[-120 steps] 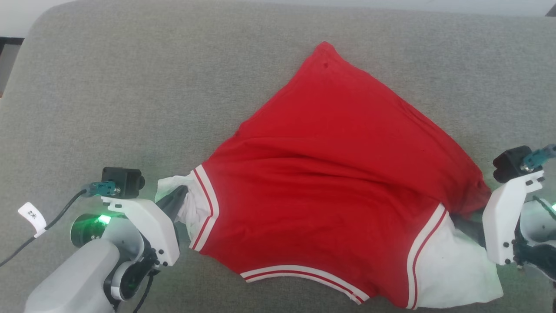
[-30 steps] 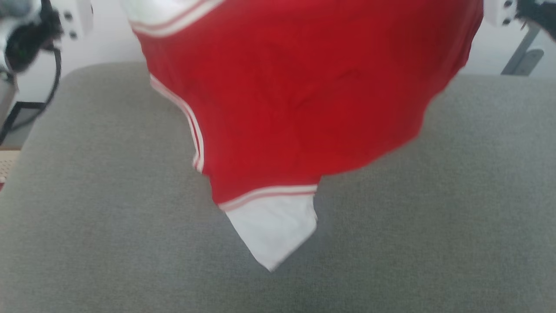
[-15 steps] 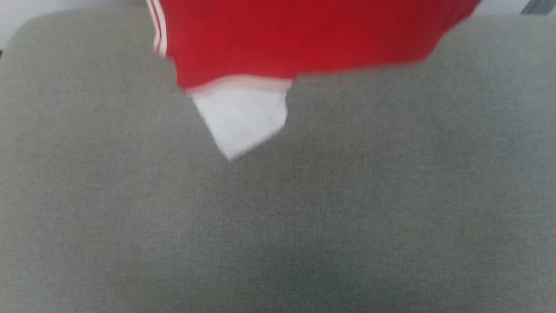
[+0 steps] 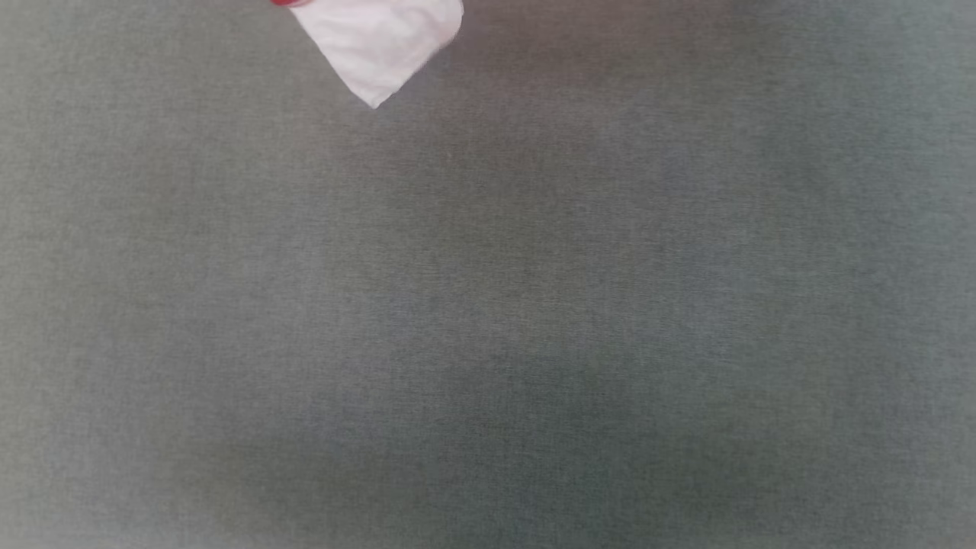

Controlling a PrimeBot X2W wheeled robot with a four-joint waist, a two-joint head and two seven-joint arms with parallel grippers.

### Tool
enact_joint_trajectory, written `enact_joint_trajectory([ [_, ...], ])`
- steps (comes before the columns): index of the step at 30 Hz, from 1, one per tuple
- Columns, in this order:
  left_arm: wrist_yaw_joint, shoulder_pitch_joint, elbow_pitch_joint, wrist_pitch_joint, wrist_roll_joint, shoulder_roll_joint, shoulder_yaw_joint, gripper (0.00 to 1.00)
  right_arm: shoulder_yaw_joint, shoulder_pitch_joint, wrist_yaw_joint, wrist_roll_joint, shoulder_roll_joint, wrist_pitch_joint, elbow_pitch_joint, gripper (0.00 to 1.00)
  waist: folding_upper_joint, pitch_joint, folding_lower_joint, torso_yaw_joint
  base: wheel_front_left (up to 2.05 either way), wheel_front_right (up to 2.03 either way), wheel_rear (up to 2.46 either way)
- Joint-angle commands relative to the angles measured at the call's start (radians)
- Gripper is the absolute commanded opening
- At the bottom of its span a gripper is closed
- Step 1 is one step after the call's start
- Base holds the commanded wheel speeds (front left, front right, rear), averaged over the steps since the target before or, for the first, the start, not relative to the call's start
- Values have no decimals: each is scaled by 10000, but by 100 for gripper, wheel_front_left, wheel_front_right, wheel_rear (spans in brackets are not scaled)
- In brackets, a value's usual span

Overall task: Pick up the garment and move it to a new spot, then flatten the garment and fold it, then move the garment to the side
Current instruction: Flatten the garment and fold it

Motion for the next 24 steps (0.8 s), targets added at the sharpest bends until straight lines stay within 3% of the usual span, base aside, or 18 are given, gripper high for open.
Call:
enact_joint_trajectory([
  [1,-87,260,130,-3,-109,-28,-28,0,-27,320,-9,-90,51,-6,82,0,0,28,0,61,0,0,0],
  [6,-540,1132,582,620,-755,-292,-241,0,-33,1346,-9,-134,178,351,114,0,0,-141,0,197,0,0,0],
  [11,-633,2348,465,1731,-1473,-282,-667,0,157,2498,-9,116,247,685,127,0,0,-552,0,338,0,0,0],
  [21,-623,5376,-1841,4048,-3172,667,-1430,0,1119,5308,-9,1642,-233,1655,-1352,0,0,-1419,0,524,0,0,0],
  [24,-264,6372,-2866,4500,-3530,1087,-1496,0,1443,6250,-9,2304,-724,1932,-2287,0,0,-1586,0,541,0,0,0],
])
